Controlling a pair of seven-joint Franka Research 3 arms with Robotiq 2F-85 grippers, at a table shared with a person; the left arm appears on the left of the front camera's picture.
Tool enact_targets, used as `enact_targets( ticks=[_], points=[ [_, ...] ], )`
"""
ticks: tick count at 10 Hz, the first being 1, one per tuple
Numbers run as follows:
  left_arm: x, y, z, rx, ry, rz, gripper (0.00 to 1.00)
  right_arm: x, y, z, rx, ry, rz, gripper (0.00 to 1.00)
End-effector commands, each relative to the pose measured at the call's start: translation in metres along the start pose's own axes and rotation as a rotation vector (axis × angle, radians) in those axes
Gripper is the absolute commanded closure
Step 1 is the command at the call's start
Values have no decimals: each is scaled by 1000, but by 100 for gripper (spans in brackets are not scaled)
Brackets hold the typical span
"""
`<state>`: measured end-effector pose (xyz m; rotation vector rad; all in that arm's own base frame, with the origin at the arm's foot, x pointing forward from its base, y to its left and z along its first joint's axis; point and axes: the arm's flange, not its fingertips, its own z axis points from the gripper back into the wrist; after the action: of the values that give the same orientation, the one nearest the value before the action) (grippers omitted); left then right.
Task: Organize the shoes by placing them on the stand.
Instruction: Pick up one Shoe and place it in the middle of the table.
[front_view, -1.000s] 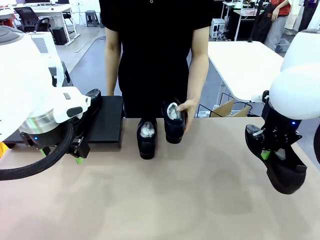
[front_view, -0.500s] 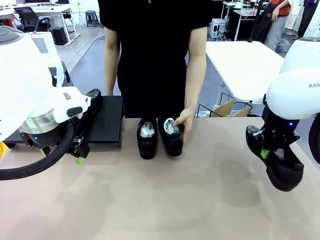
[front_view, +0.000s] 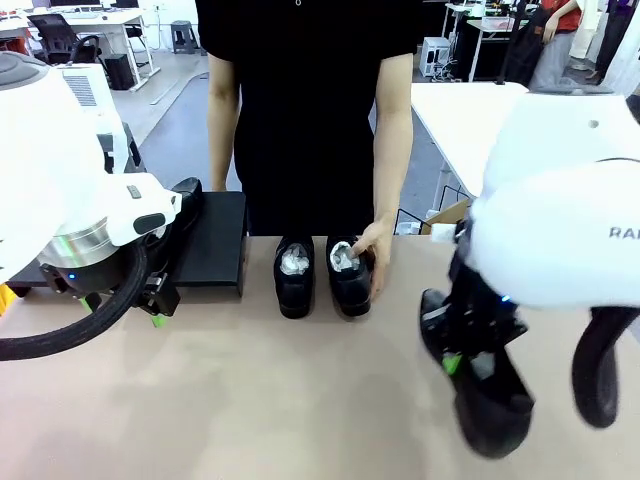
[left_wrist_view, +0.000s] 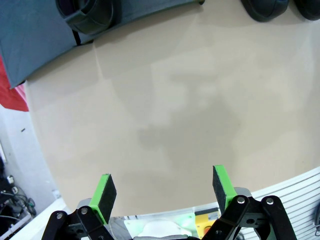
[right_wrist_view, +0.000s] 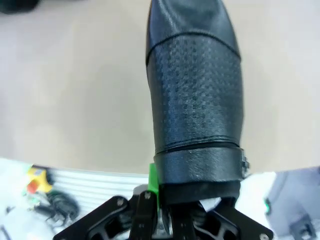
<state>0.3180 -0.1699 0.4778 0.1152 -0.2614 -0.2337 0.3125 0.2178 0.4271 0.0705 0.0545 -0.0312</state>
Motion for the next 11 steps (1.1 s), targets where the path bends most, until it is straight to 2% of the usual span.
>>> enact_targets(
  ticks=[1, 3, 4, 6, 10, 11],
  points=[
    [0, 0, 1, -3, -2, 7, 0, -5, 35, -8, 62, 22, -57, 100],
    [0, 0, 1, -3, -2, 7, 0, -11, 71, -20, 66, 16, -64, 100],
    [0, 0, 1, -3, -2, 7, 0, -4, 85, -30, 74, 35, -44, 100],
    [0, 0, 1, -3, -2, 7, 0, 3, 108, -46, 95, 14, -49, 100],
    [0, 0, 1, -3, -2, 7, 0, 21, 135, -86, 59, 5, -43, 100],
    [0, 0, 1, -3, -2, 7, 0, 23, 136, -90, 66, 5, -43, 92]
  ],
)
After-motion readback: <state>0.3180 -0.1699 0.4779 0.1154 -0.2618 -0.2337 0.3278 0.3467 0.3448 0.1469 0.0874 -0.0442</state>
